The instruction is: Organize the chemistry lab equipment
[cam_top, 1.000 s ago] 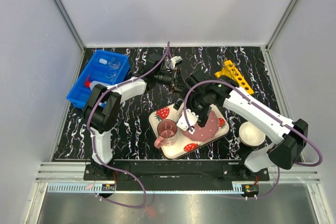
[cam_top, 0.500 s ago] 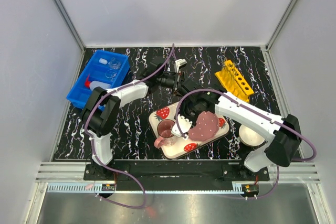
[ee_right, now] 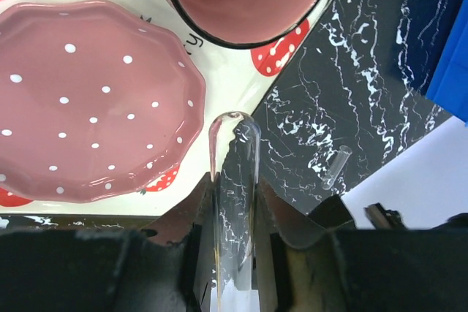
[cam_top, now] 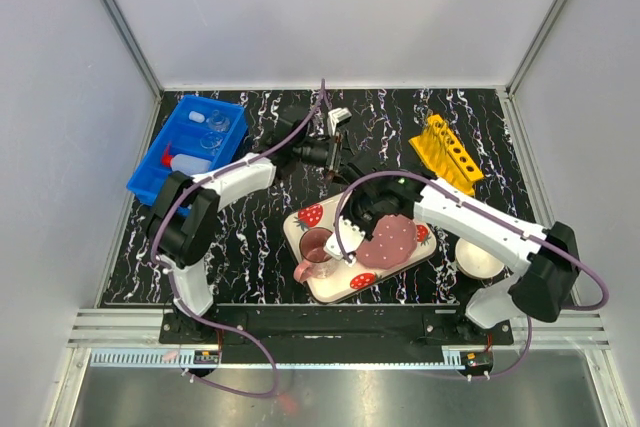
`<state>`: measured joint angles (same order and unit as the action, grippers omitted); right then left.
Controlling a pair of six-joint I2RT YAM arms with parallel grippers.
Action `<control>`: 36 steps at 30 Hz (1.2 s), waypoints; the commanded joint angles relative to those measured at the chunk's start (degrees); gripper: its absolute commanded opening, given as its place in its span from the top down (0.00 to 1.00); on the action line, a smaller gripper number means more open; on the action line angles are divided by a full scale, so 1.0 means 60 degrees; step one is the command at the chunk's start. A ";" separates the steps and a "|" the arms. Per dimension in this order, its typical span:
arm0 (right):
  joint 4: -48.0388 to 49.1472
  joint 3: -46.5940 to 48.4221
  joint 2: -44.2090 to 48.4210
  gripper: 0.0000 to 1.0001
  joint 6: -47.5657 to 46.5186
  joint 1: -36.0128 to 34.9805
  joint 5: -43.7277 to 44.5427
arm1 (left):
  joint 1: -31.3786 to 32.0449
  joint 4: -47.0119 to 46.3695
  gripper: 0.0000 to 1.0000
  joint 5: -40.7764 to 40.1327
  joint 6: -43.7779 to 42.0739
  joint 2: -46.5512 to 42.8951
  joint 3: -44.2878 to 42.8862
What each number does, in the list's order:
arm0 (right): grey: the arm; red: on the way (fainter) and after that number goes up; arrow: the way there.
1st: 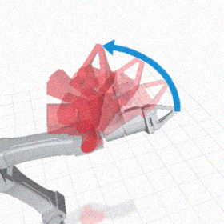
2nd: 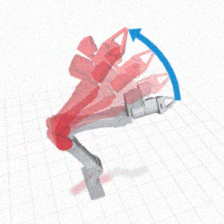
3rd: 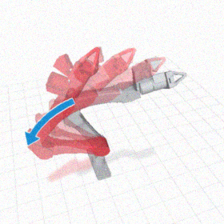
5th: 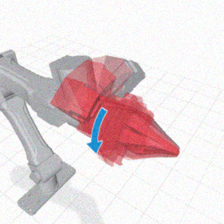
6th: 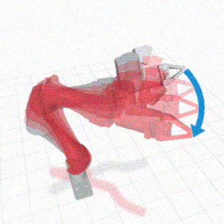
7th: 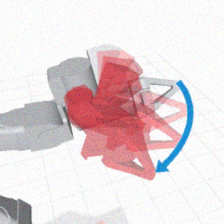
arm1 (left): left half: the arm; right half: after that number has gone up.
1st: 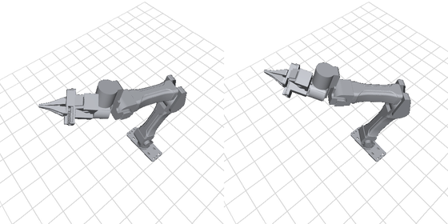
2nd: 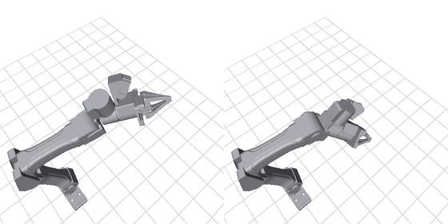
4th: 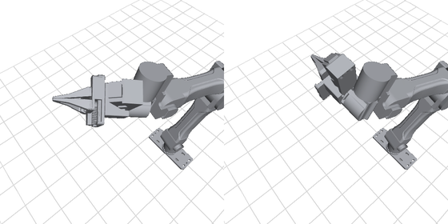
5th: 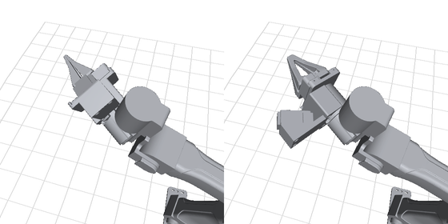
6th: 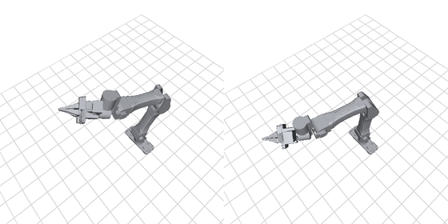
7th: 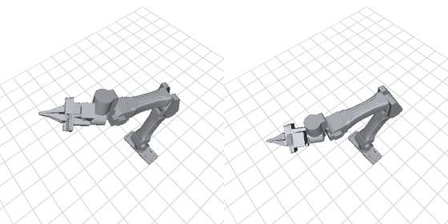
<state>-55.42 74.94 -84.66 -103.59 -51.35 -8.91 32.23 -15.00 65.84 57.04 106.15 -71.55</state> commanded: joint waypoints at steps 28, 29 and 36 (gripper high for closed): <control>0.4677 0.0681 0.2436 0.82 1.3453 0.8944 -0.5574 | -0.4668 0.4376 0.01 -0.4076 -0.4790 -0.8446 0.2754; 0.5000 0.0564 0.2407 0.82 1.3805 0.9331 -0.5750 | -0.4799 0.4390 0.01 -0.4031 -0.4760 -0.8550 0.2842; 0.8686 -0.1410 0.2465 0.81 1.5650 1.0887 -0.6118 | -0.5195 0.4376 0.01 -0.3840 -0.4555 -0.9340 0.3823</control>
<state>-20.36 72.73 -70.76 -19.79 12.12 -41.78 2.20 12.56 40.91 29.41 52.88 -50.72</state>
